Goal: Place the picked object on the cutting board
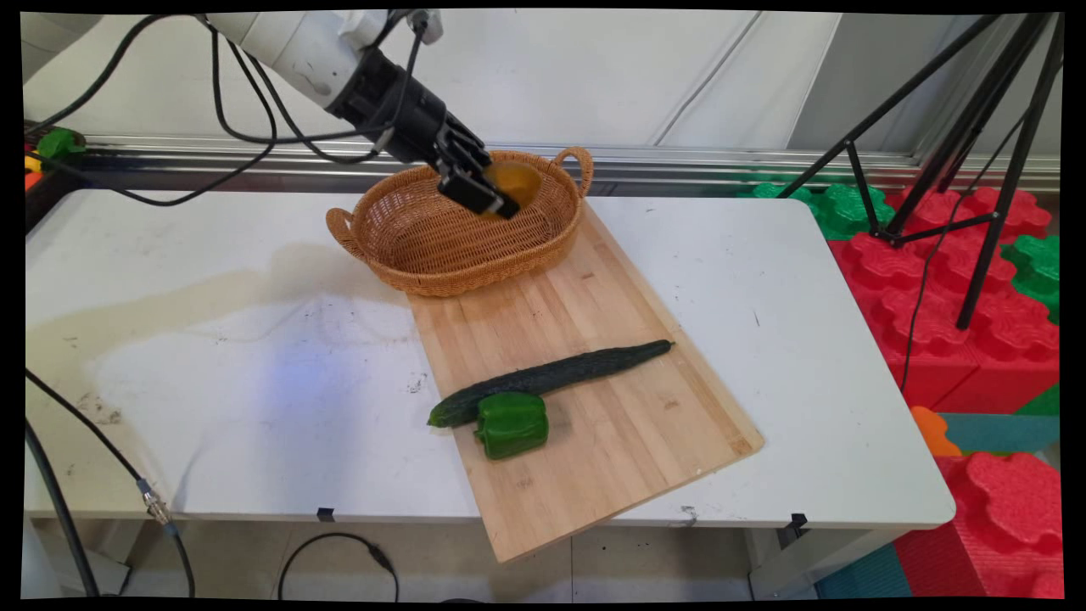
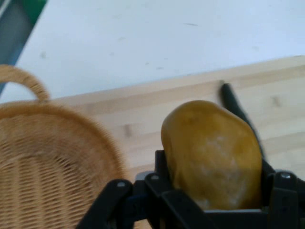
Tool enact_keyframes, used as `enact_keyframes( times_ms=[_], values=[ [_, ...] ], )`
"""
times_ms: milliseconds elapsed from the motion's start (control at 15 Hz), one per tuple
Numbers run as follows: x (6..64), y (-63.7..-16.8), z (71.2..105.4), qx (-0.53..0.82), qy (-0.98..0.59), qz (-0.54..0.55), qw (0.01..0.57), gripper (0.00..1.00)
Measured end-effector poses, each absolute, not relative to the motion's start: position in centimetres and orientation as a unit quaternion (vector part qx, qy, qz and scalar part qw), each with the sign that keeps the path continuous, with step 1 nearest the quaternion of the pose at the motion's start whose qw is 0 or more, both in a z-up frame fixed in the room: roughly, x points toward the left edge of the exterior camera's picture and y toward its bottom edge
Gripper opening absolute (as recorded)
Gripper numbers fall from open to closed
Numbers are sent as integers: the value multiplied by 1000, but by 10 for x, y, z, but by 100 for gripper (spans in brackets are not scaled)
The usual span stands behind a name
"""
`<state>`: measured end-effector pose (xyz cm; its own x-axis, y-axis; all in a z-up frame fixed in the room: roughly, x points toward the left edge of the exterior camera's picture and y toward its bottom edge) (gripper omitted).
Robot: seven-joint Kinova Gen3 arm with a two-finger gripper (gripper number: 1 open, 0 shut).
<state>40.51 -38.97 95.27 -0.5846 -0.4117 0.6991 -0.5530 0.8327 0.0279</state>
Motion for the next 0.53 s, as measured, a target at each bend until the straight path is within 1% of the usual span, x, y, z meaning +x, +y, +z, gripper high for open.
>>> enact_keyframes(
  times_ms=[333, 533],
  values=[
    [362, -374, 945, 239, -897, 77, 364, 0],
    [334, -369, 933, 224, -904, 66, 358, 0]
  ],
)
